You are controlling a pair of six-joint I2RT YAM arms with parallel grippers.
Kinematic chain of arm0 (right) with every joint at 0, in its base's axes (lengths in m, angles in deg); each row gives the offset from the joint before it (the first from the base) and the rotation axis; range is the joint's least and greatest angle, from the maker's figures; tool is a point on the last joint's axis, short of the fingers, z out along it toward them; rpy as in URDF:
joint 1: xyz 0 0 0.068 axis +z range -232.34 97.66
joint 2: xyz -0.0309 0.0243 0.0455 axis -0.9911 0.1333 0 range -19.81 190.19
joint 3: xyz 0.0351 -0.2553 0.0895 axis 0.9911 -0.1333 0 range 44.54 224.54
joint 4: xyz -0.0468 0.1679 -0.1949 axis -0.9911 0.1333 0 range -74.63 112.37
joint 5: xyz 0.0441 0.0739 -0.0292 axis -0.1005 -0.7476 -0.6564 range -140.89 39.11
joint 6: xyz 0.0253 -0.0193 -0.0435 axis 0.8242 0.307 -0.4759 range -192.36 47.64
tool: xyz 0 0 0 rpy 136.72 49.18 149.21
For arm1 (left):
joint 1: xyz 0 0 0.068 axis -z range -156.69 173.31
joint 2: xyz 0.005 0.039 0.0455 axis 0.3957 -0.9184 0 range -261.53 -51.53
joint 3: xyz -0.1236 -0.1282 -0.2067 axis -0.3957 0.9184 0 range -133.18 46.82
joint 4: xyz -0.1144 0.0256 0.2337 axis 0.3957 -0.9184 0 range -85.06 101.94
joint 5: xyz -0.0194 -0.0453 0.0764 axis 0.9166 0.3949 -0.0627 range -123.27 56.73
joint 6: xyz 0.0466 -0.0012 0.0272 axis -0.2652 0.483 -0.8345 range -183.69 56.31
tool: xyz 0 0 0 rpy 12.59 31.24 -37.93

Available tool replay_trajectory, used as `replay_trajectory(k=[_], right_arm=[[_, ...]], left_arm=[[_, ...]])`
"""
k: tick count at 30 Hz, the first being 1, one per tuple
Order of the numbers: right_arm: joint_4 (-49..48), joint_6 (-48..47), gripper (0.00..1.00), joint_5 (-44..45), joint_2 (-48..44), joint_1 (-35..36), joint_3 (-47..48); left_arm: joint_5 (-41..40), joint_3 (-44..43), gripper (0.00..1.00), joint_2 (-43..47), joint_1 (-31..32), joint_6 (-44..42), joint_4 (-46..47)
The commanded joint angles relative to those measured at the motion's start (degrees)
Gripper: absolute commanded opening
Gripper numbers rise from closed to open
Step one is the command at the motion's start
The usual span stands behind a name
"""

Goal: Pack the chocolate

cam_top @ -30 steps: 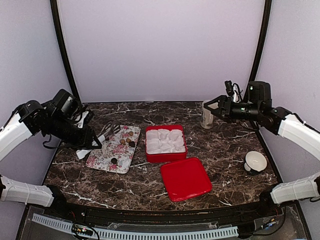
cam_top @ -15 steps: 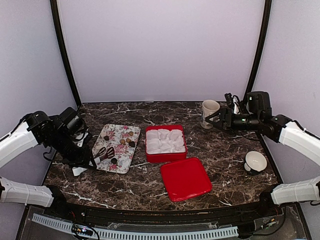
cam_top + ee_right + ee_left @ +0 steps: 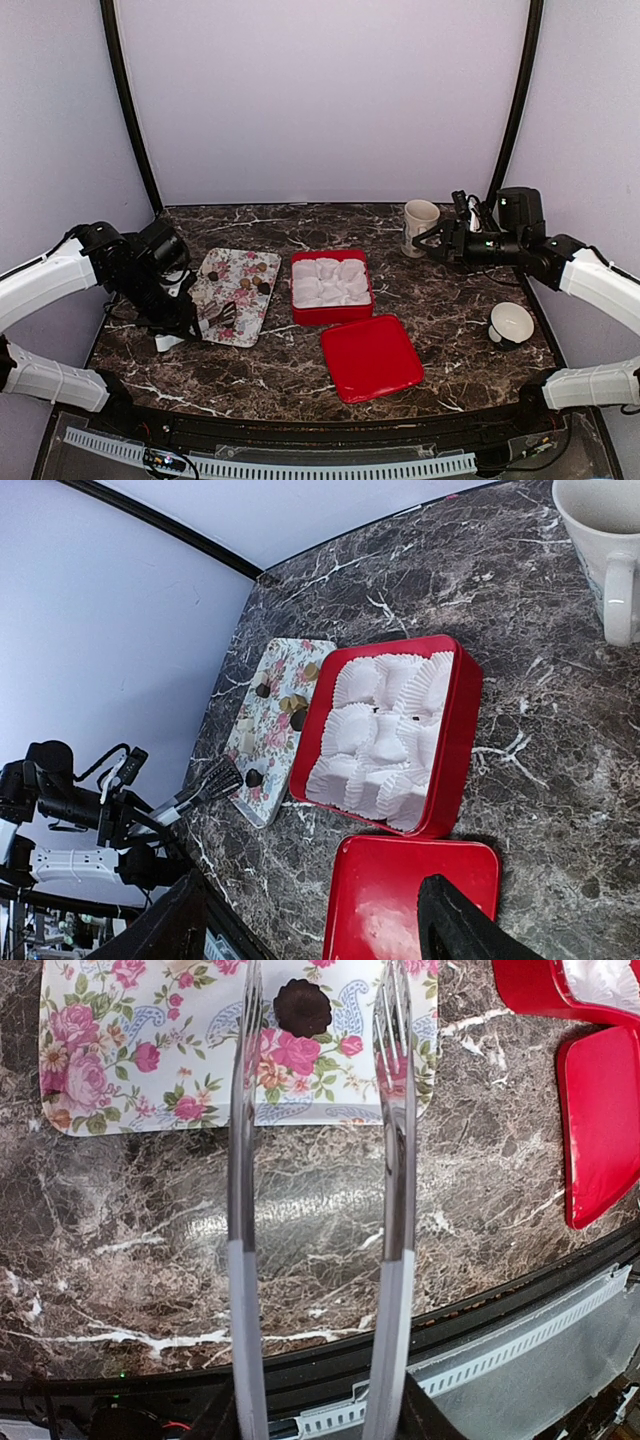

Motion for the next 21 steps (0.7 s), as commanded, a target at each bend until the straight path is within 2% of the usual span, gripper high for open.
replay_trajectory(k=[1, 13, 21], right_arm=[[-2.4, 0.7, 0.72, 0.1, -0.9, -0.2, -0.6], [-2.5, 0.8, 0.72, 0.2, -0.3, -0.2, -0.6], [-2.8, 1.0, 0.72, 0.3, -0.3, -0.2, -1.1]], left_arm=[[-0.9, 0.7, 0.43, -1.6, -0.1, -1.9, 1.4], [-2.9, 0.7, 0.42, -5.2, -0.1, -4.0, 0.9], [-3.4, 0.8, 0.38, -6.5, -0.1, -5.3, 1.1]])
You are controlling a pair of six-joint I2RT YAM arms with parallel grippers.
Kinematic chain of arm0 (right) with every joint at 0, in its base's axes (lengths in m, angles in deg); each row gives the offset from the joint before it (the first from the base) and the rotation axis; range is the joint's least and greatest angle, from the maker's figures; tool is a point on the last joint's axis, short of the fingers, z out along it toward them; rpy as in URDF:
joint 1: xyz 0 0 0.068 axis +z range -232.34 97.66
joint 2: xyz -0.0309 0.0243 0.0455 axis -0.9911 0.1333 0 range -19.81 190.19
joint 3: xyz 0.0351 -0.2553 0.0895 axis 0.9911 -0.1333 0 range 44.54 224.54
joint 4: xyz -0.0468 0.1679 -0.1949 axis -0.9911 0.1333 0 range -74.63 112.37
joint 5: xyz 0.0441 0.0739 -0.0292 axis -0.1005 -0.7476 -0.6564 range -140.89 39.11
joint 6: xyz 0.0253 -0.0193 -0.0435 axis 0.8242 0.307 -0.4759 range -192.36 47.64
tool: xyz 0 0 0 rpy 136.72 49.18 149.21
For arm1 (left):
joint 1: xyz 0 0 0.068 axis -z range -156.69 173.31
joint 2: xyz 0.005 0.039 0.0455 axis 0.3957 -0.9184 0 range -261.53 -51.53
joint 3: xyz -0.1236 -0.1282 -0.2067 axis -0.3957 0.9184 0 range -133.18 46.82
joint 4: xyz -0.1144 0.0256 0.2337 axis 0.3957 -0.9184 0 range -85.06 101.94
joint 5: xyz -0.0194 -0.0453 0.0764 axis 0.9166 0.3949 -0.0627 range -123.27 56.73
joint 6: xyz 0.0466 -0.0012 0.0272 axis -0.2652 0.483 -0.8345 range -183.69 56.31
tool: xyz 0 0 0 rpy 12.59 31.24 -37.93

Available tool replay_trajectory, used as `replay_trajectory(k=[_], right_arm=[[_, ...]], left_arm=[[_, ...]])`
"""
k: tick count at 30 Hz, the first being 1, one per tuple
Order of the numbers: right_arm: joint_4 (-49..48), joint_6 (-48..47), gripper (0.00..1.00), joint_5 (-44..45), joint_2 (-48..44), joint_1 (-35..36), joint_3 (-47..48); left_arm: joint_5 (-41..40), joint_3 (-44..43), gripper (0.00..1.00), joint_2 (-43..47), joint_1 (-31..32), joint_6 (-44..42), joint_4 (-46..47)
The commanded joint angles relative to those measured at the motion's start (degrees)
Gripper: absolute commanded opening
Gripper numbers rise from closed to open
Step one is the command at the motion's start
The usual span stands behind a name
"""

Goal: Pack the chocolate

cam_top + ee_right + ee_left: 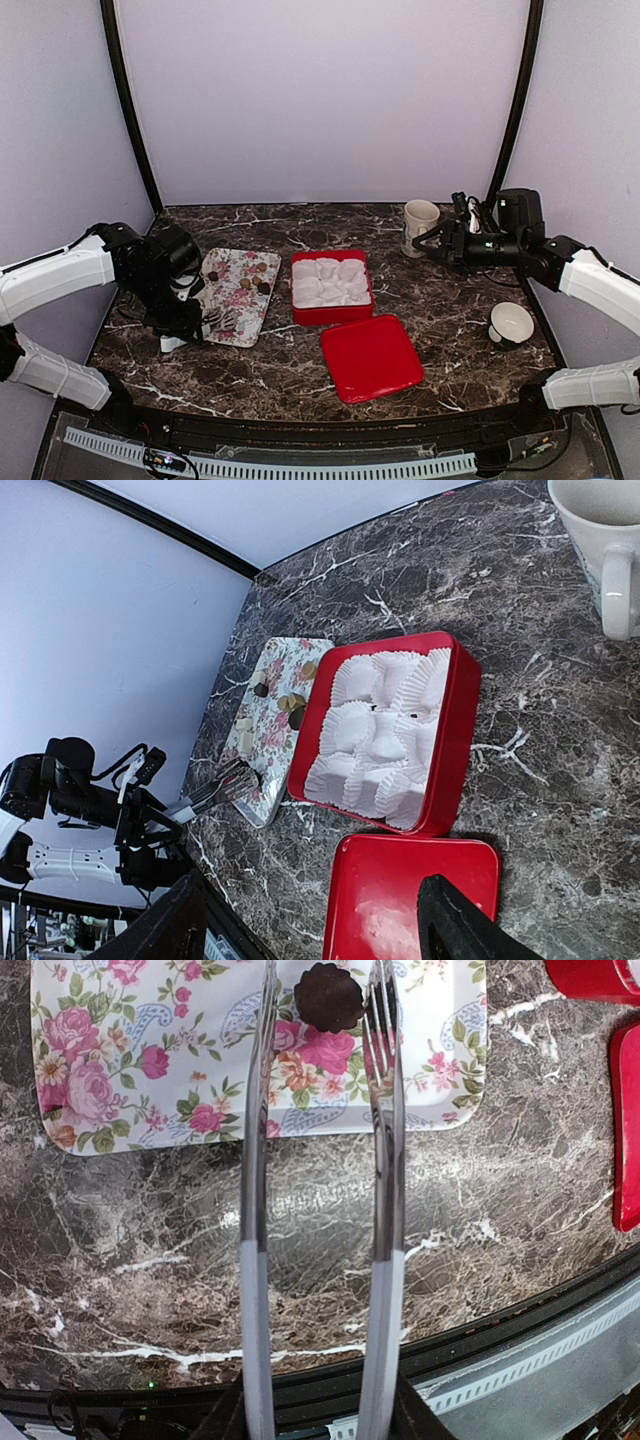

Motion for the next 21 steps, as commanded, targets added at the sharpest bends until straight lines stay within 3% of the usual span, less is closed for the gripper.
replay_trajectory(k=[1, 10, 21], right_arm=[[-2.3, 0.5, 0.72, 0.2, -0.2, -0.3, -0.7], [-1.6, 0.3, 0.72, 0.5, -0.7, -0.2, -0.7], [-0.1, -0.7, 0.73, 0.6, 0.0, -0.2, 0.5]], left_arm=[[-0.9, 0.4, 0.38, -0.7, -0.1, -1.6, 0.0], [-2.4, -0.9, 0.33, -0.7, -0.1, -1.8, -0.7], [-2.4, -12.4, 0.25, -0.8, -0.1, -3.0, -2.7]])
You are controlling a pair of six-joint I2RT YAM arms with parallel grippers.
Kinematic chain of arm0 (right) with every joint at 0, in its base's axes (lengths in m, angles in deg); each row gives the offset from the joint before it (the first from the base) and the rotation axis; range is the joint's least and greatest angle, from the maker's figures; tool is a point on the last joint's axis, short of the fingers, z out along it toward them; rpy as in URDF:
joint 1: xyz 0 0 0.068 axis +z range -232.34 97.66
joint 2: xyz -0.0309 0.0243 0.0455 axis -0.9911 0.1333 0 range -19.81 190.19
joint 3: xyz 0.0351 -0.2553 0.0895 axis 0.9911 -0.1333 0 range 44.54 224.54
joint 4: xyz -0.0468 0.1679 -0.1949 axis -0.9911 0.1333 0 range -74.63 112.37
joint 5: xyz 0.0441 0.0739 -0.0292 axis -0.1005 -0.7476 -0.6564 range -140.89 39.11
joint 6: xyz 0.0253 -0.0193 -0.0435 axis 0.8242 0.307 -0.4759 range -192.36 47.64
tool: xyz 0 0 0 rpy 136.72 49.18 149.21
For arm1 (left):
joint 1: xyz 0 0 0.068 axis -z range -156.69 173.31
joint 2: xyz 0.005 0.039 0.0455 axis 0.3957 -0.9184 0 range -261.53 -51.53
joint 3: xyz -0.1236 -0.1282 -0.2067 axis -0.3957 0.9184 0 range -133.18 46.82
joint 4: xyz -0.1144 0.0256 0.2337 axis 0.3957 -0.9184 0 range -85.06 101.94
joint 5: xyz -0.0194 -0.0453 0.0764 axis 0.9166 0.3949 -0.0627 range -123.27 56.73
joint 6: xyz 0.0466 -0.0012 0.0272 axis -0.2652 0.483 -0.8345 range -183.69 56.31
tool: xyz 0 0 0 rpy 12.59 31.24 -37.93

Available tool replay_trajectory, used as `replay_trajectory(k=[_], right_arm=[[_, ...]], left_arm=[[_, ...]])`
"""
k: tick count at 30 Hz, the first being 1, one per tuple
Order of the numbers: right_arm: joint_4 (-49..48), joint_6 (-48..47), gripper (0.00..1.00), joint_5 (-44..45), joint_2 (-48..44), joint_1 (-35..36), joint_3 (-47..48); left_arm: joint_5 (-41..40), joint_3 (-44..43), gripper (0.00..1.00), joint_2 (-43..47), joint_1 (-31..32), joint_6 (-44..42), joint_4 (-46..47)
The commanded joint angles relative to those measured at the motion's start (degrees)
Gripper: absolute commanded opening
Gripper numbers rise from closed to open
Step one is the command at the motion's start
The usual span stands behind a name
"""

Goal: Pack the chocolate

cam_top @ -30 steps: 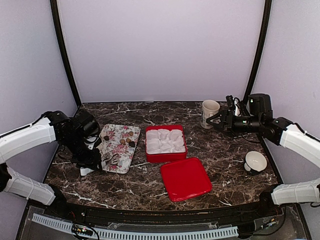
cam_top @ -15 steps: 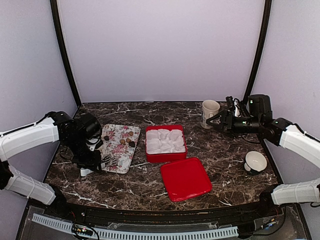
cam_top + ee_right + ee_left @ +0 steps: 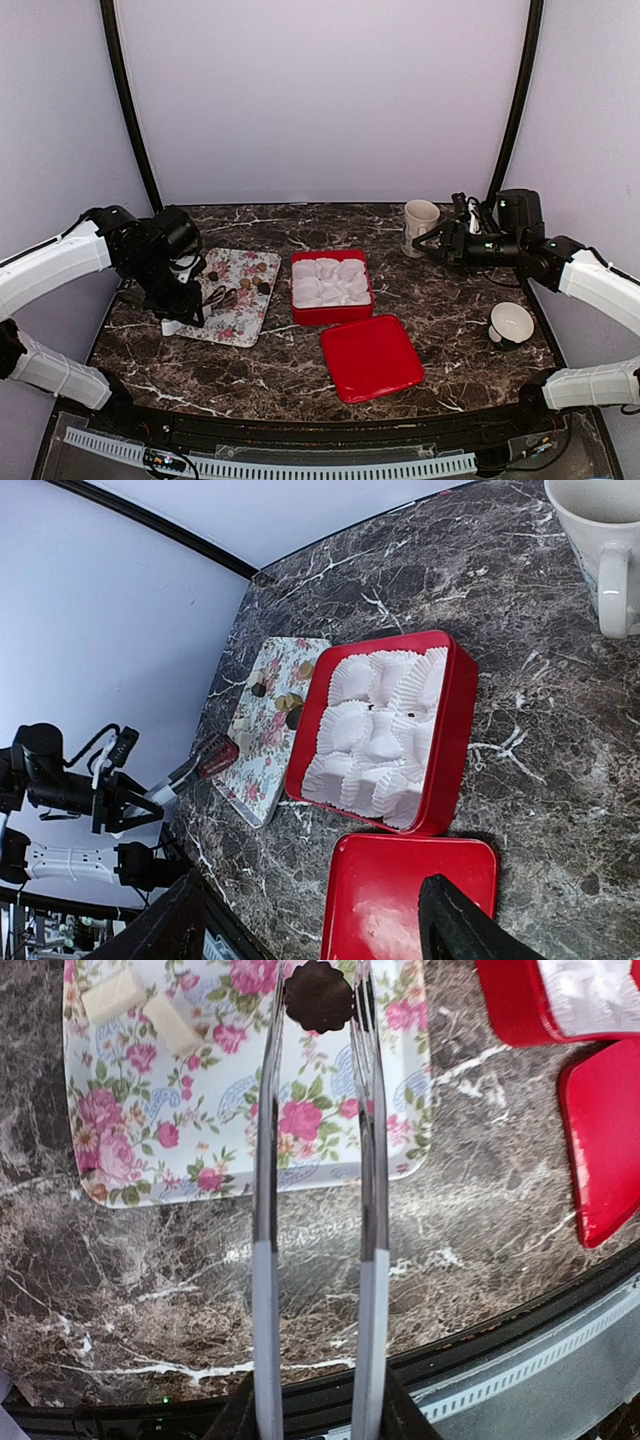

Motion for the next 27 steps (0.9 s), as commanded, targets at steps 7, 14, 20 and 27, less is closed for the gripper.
replay_trajectory(k=[7, 14, 20, 27], right_arm=[[8.3, -3.3, 0.8, 4.8, 2.8, -0.3, 4.6], [18.1, -6.5, 0.89, 16.6, 4.9, -0.6, 11.1], [17.0, -7.4, 0.91, 20.0, 3.1, -1.0, 9.4], [14.1, -6.6, 0.92, 15.8, 3.5, -1.6, 7.5]], left_arm=[[3.8, -15.6, 0.24, -3.1, 0.1, -1.9, 1.8], [5.2, -23.2, 0.22, -11.0, 0.9, -2.5, 5.3], [5.2, -26.7, 0.22, -17.2, 1.9, -3.0, 8.3], [6.1, -31.8, 0.21, -24.4, 3.0, -3.6, 10.5]])
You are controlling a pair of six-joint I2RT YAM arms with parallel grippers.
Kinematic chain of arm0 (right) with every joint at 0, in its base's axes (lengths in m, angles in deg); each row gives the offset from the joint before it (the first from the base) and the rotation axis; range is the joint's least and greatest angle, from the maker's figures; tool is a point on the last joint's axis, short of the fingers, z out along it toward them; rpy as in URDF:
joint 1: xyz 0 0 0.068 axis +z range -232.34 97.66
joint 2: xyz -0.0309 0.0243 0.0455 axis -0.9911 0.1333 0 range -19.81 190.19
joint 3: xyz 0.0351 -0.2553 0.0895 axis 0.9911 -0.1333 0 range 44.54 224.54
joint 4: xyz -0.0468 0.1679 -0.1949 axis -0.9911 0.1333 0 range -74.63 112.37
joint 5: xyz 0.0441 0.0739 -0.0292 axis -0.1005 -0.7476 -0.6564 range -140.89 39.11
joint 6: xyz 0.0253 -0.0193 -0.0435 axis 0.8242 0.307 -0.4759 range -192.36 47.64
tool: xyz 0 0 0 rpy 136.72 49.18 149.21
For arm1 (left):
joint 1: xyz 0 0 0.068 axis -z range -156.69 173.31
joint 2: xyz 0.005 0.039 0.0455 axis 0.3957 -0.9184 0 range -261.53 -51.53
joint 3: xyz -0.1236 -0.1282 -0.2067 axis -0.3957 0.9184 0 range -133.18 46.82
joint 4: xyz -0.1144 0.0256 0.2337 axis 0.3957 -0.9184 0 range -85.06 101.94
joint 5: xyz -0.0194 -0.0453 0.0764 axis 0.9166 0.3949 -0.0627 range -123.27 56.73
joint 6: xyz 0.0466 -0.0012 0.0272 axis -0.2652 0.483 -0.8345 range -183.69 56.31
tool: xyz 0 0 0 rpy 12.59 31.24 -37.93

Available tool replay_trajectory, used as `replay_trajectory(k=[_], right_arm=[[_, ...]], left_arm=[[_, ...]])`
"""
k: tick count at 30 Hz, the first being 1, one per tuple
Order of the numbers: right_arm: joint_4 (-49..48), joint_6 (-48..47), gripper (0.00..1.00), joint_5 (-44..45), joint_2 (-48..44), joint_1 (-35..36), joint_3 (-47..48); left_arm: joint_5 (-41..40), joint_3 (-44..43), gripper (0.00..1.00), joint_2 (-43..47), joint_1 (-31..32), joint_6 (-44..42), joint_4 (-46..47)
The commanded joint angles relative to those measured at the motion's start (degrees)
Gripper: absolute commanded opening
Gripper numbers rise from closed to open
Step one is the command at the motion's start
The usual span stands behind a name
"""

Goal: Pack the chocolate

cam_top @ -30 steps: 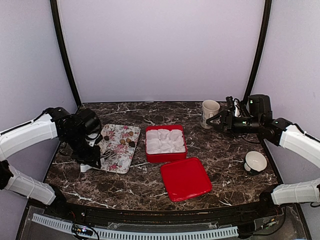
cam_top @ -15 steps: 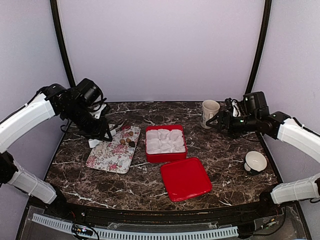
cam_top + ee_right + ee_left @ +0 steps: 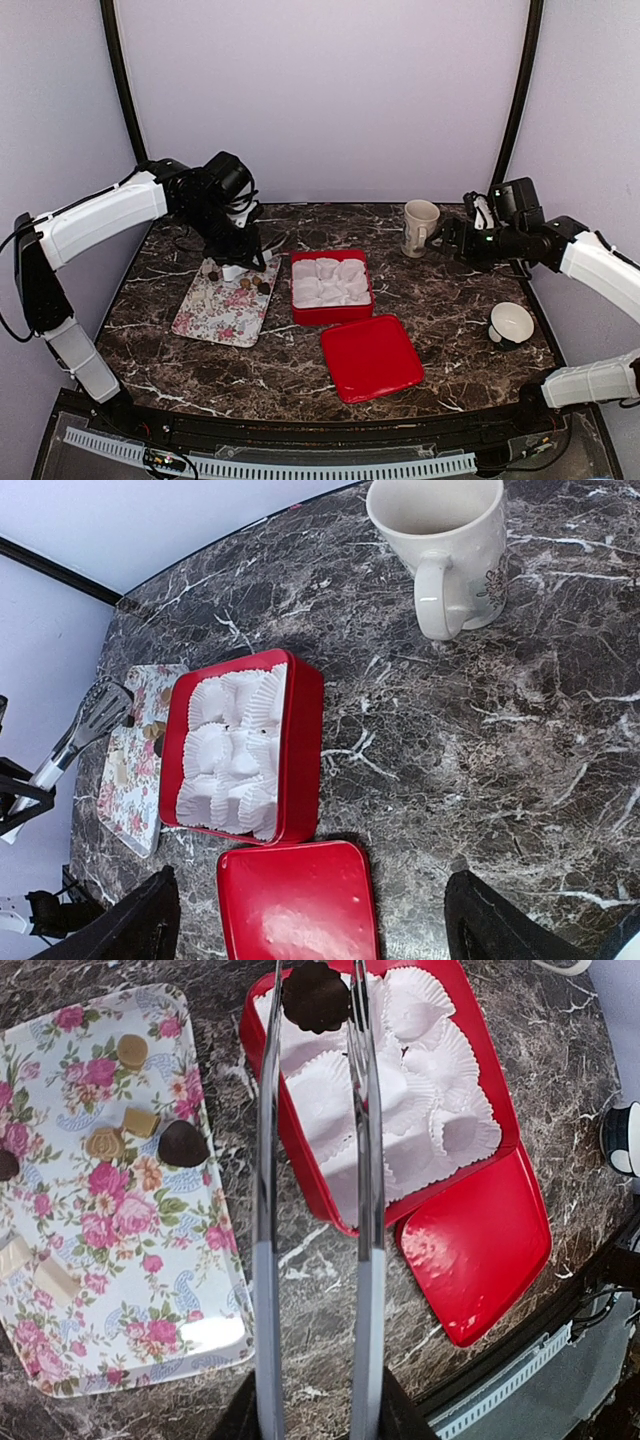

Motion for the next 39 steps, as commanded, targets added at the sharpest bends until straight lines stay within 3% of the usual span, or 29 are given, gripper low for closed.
replay_trajectory(k=[1, 4, 6, 13, 25, 39], right_arm=[[-2.4, -0.9, 0.92, -1.5, 0.3, -0.5, -0.7], [-3.7, 0.0, 0.93, -3.4, -0.1, -0.6, -1.3], [-2.1, 0.3, 0.99, -4.9, 1.0, -0.6, 1.2], [6.0, -5.2, 1.0, -2.5, 4.4, -0.7, 7.6], [-1.4, -2.7, 1.0, -5.4, 3.8, -0.9, 4.0], [-1.9, -3.6, 1.0, -5.6, 4.2, -1.1, 2.8]], left_arm=[[1.5, -4.7, 0.21, -2.4, 0.8, -1.4, 2.8], [2.0, -4.6, 0.21, -3.3, 0.7, -0.9, 3.8], [2.8, -5.4, 0.21, -3.9, 0.8, -0.1, 3.5], [0.5, -12.0, 0.21, -7.2, 0.8, -3.0, -3.0], [-0.4, -17.1, 0.21, -12.0, 0.7, -3.7, -6.2], [0.1, -17.5, 0.22, -17.5, 0.8, -4.5, -5.7]])
